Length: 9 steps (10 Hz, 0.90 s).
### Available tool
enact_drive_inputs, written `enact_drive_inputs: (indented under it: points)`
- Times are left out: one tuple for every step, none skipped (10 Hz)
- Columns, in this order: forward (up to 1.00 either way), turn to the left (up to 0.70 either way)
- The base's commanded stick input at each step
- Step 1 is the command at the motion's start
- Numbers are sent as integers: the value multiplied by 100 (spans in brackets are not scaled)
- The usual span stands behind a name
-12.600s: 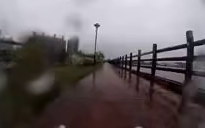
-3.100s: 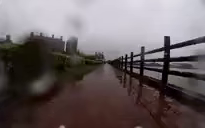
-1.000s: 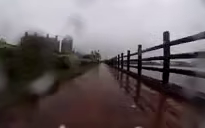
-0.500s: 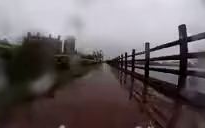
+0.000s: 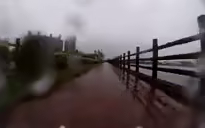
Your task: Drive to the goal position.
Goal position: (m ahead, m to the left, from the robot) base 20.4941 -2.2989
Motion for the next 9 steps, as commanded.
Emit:
enact_drive_inputs:
  points:
    - [100,0]
    - [100,0]
    - [100,0]
    - [100,0]
    - [100,0]
    - [100,0]
    - [100,0]
    - [100,0]
    - [100,0]
